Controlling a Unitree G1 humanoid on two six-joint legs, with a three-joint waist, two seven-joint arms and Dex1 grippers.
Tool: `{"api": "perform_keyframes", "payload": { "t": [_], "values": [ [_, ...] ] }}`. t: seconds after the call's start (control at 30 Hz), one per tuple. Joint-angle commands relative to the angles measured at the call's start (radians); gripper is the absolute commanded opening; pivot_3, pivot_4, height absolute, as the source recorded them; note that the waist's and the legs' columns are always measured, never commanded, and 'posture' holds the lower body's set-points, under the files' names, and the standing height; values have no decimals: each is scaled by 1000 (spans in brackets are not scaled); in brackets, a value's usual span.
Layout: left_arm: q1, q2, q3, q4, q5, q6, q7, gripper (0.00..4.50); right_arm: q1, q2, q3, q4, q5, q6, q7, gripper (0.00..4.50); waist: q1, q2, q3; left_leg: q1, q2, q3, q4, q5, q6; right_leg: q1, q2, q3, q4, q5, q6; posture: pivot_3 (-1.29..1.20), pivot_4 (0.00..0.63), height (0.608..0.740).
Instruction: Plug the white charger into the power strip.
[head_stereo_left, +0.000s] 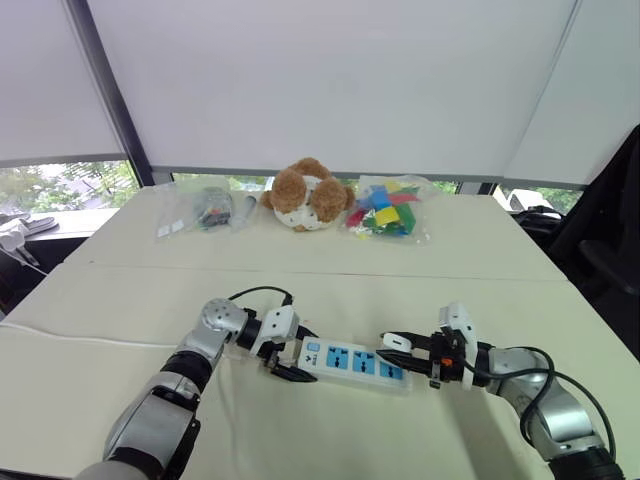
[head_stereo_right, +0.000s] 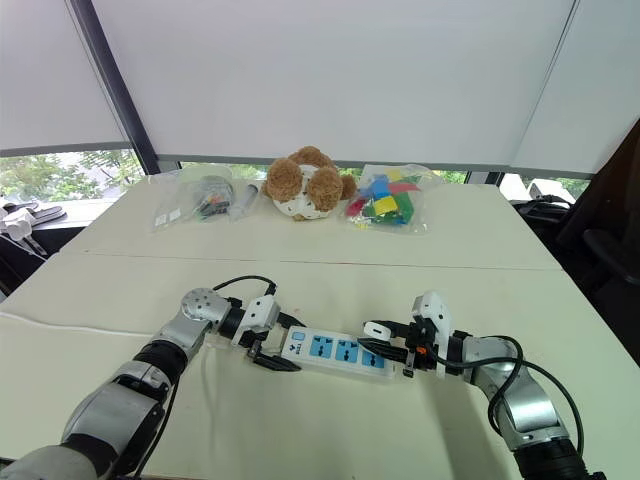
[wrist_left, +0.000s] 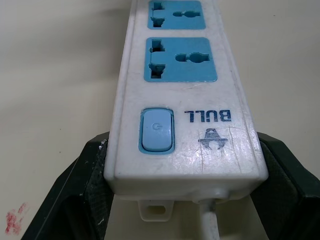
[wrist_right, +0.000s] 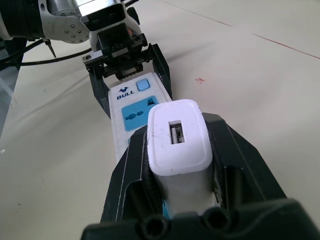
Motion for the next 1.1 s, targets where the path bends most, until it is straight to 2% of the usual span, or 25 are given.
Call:
{"api": "perform_keyframes", "payload": {
  "t": [0.03,0.27,0.57,0.9,1.1],
  "values": [
    [8,15,-33,37,76,7,35,3040,-37,-8,38,33,-31,8,36,816,-1,0,0,0,0,0,0,0,0,0,0,0,0,0,0,0,150,739],
    [-9,47,-59,8,80,82,-72,3040,-91,3,94,224,-104,-97,128,816,-12,-1,0,0,0,-2,0,0,0,3,3,0,1,0,0,0,150,739],
    [9,70,-67,-43,75,123,-107,3040,-163,31,138,485,-152,-182,184,816,-24,-8,0,2,2,-14,-1,0,0,5,13,2,2,1,0,0,150,739],
    [41,87,-68,-102,71,148,-94,3040,-219,28,150,542,-144,-148,221,816,-27,-10,-1,13,4,-19,-5,0,0,8,16,4,2,1,-2,0,150,739],
    [43,83,-67,-78,75,145,-72,3040,-189,15,73,401,-98,-156,174,3741,-19,-6,1,9,3,-18,-6,0,0,6,15,6,2,1,-2,0,150,739]
  ]
}}
